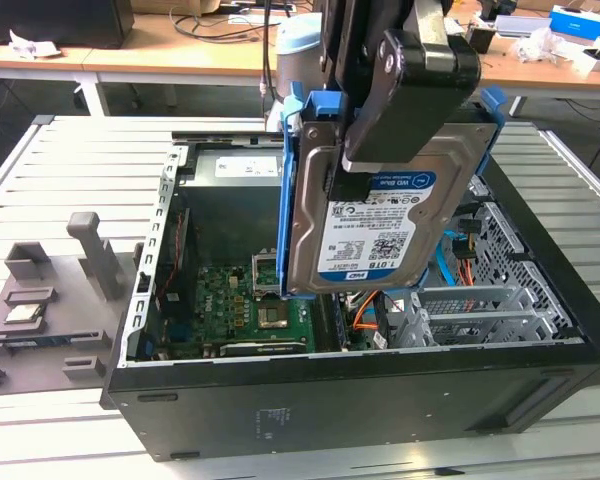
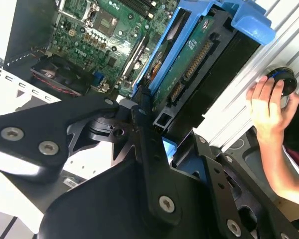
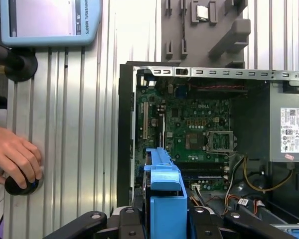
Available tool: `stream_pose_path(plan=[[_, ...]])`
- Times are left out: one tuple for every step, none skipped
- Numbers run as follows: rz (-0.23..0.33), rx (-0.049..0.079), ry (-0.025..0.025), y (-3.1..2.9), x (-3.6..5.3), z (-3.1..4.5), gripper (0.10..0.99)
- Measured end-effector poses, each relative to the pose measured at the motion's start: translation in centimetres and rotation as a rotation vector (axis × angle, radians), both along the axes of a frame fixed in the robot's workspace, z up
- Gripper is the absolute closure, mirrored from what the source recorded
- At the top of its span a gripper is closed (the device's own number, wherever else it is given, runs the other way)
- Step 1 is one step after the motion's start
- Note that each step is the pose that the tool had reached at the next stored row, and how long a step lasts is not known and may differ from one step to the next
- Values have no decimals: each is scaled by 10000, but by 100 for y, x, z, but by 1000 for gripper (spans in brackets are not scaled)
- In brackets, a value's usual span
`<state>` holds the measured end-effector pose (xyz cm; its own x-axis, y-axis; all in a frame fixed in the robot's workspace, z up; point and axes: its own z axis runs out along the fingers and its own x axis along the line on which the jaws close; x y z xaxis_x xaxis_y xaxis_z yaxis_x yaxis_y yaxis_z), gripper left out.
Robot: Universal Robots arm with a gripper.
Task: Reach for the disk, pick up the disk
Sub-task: 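Pick up the disk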
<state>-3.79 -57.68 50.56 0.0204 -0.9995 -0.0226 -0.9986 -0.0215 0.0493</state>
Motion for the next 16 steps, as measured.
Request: stream_pose_path(plan=[[0,-4,-1,0,24,-8,722],[-1,-6,0,1,46,-19,722],[0,-9,-1,1,61,-26,722],[1,-15,0,2,78,-32,722],[0,-18,0,2,97,-41,722],[1,-21,0,2,114,-47,722],[0,-26,0,3,131,-52,722],[1,-33,0,4,147,-54,722],[0,-40,-1,3,175,-60,722],[0,-49,0,5,204,-62,722],[0,-54,0,5,224,-64,722],[0,-57,-1,6,248,-67,722],[1,-64,0,7,286,-69,722],[1,-67,0,7,309,-70,722],[1,-69,0,7,339,-73,722],[0,-70,0,7,353,-73,722]])
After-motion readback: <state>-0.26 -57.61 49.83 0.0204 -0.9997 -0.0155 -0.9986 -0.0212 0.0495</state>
